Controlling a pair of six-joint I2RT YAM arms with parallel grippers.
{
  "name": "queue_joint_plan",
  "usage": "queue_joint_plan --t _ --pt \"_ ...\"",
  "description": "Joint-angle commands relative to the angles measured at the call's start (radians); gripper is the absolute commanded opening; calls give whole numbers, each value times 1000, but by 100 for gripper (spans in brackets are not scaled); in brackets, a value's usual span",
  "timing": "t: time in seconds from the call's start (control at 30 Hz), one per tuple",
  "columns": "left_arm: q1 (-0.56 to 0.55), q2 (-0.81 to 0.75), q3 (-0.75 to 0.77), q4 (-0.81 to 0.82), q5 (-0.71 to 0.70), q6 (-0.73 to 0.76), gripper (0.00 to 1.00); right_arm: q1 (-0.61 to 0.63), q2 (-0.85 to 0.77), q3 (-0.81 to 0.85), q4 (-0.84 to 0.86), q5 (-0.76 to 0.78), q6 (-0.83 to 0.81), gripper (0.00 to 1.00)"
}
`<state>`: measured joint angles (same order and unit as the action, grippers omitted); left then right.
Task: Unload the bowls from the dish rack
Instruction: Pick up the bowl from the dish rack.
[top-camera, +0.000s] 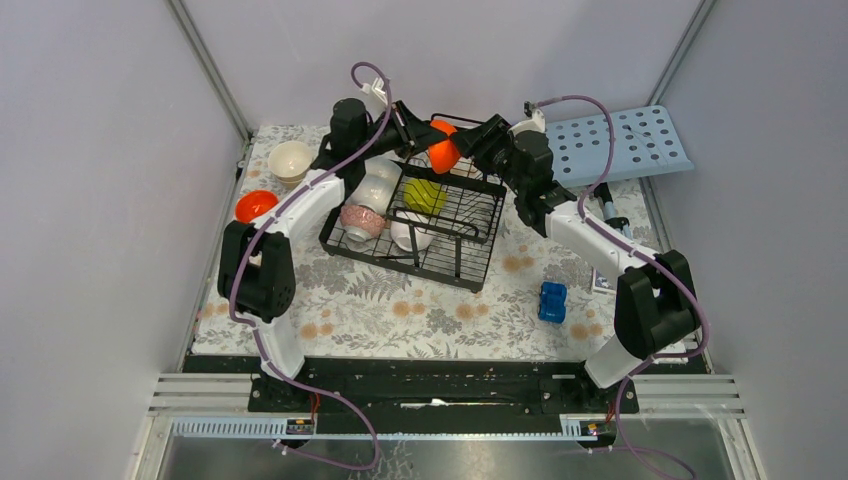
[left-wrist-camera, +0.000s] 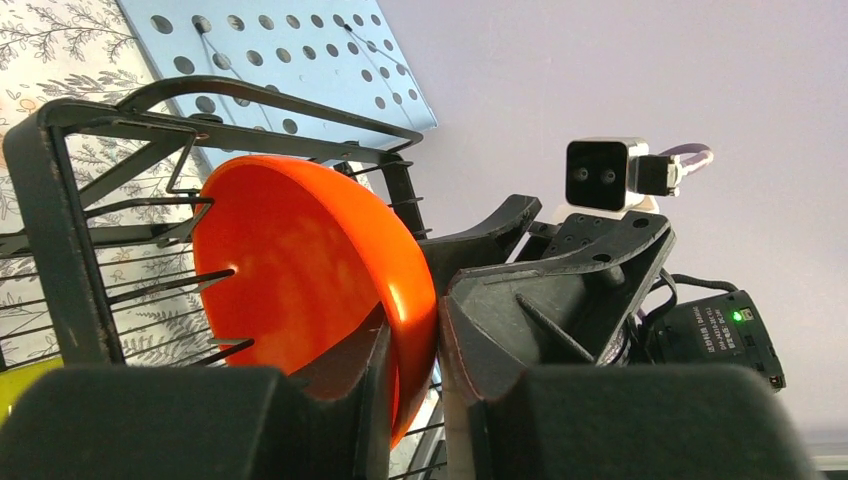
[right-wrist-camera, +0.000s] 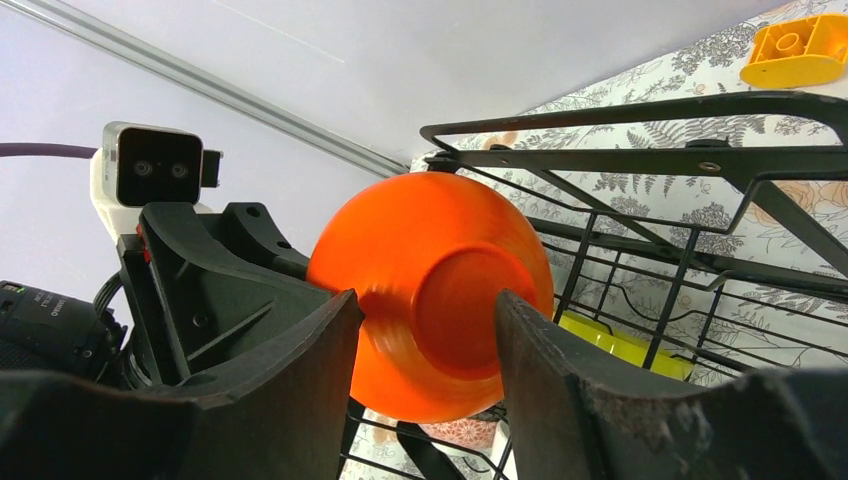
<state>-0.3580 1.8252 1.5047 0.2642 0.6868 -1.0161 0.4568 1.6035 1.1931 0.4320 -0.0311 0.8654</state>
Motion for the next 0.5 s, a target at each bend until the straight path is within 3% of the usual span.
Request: queue_joint_plan --t 0.0,0.27,0.47 --pt "-11 -28 4 102 36 -21 21 -4 -34 -15 9 -33 4 59" --pt "-13 -45 -19 142 36 -38 0 -13 -101 -31 -16 -20 -20 66" --pt "-14 -64 -49 189 24 -61 0 -18 -195 -51 -67 23 -61 82"
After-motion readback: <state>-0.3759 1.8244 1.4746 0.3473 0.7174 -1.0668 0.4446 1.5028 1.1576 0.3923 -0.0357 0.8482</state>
